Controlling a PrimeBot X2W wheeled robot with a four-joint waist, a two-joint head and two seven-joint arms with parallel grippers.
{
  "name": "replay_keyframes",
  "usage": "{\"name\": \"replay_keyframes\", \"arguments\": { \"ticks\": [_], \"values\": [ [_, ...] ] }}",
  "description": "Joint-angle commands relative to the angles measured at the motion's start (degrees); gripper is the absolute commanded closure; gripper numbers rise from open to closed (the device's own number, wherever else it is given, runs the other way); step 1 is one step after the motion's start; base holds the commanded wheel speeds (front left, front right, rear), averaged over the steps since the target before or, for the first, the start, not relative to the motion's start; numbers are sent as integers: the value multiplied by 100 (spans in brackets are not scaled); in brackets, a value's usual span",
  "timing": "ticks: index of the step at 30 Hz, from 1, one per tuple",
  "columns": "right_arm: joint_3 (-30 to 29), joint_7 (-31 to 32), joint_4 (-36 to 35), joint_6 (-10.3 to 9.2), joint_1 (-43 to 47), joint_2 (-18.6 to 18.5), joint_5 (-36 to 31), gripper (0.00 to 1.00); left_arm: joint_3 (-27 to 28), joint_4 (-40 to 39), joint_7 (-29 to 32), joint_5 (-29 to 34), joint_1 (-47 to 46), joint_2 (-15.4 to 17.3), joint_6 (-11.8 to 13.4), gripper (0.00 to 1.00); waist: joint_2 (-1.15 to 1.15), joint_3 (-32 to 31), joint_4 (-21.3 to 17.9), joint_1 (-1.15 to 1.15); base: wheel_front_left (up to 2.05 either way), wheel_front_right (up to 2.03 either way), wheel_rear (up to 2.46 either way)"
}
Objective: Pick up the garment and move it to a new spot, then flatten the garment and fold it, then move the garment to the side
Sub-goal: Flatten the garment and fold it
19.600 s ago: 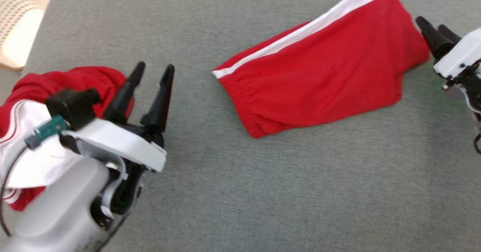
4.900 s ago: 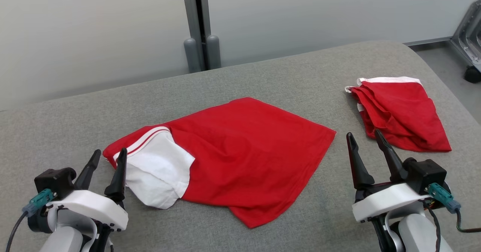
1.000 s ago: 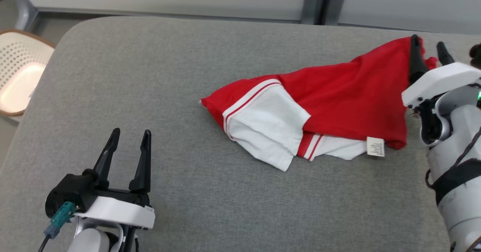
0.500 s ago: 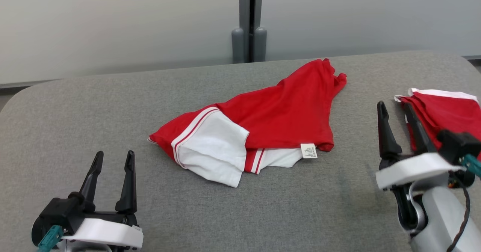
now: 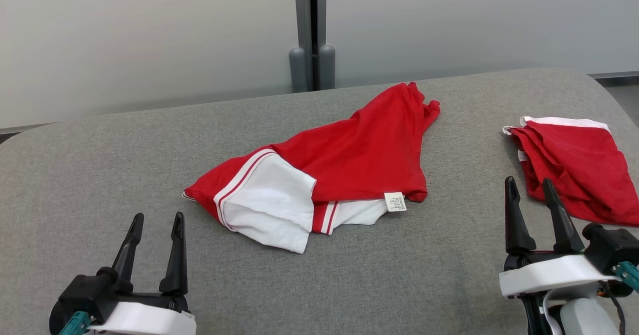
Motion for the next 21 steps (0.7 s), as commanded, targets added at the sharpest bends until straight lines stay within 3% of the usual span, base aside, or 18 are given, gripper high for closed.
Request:
{"name": "replay_keyframes", "arguments": {
  "ticks": [1,5,14,21],
  "values": [
    [-15,-4,-53,-2,53,4,-46,0,-27,-6,14,32,-10,19,-26,0,0,12,15,0,0,0,0],
    [-33,31,-111,-2,42,50,-75,0,-165,37,353,-237,-48,-72,-93,0,0,64,27,0,0,0,0],
    [-26,116,-184,-2,-241,63,-179,0,-778,562,2193,-1772,-421,-297,-284,0,0,404,-223,0,0,0,0],
    [14,85,-120,-2,-360,101,-145,0,-924,1198,2778,-2548,-746,-348,-127,0,0,624,-529,0,0,0,0]
  ]
}}
